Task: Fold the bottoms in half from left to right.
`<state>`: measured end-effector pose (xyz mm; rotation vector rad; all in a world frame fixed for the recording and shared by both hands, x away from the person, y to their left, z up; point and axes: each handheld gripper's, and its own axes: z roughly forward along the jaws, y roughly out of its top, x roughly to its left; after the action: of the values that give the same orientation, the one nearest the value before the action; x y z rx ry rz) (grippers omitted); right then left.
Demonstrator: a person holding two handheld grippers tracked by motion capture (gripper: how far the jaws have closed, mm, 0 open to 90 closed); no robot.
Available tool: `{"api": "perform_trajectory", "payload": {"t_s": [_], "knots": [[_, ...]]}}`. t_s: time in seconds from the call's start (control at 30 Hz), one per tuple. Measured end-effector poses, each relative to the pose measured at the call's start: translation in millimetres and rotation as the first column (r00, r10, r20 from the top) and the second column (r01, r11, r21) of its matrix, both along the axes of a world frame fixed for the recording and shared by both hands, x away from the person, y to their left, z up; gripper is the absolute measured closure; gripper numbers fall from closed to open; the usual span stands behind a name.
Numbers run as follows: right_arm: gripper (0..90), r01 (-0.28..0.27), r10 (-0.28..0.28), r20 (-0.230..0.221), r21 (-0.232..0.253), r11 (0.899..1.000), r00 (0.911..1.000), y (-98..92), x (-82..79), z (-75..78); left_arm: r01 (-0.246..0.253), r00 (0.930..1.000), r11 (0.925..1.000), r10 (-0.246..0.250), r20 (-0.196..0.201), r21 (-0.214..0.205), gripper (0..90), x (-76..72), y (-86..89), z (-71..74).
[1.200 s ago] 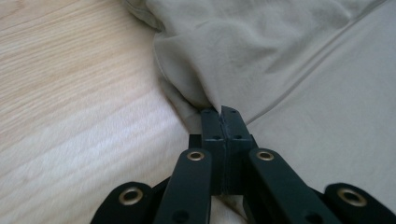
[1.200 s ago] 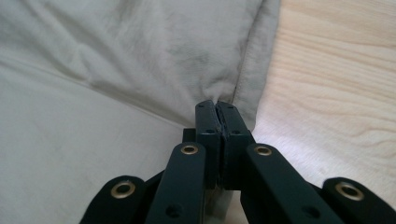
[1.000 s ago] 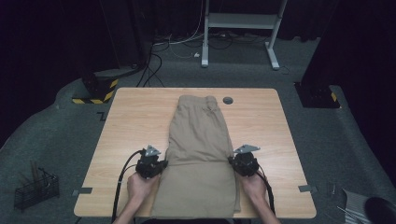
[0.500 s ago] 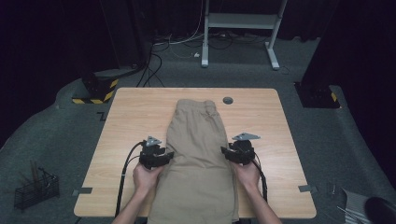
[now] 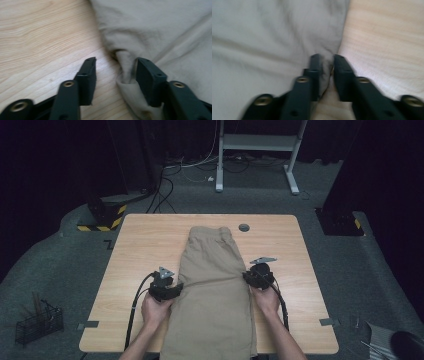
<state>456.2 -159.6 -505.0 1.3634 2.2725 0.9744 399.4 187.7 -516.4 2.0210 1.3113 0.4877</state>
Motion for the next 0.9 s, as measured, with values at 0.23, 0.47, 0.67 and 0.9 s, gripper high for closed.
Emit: {"api": "perform_trajectory", "payload": {"t_s": [0.23, 0.47, 0.67, 0.9], "knots": [[67.4, -0.048, 0.043, 0.059, 0.094, 0.994, 0.9974, 6.8, -1.0, 8.5, 0.079, 0.9957, 0.994, -0.075, 0.053, -0.075, 40.5, 5.1, -15.0, 9.3], [68.4, -0.041, 0.041, 0.011, 0.0, 0.999, 0.9991, 8.3, 14.0, -9.2, 0.073, 0.997, 0.9968, -0.074, 0.023, 0.032, 41.8, 27.8, -17.9, -2.2], [61.5, 0.012, -0.012, 0.034, -0.009, 1.0, 0.9993, -4.6, 8.0, -1.6, 0.085, 0.9963, 0.9964, -0.085, -0.01, -0.005, 39.1, 28.6, -14.6, 11.1], [51.0, -0.077, 0.075, 0.079, 0.03, 0.997, 0.994, 2.6, -31.7, 8.1, 0.148, 0.989, 0.9877, -0.147, 0.019, -0.052, 36.4, -6.1, -18.1, 21.1]]}}
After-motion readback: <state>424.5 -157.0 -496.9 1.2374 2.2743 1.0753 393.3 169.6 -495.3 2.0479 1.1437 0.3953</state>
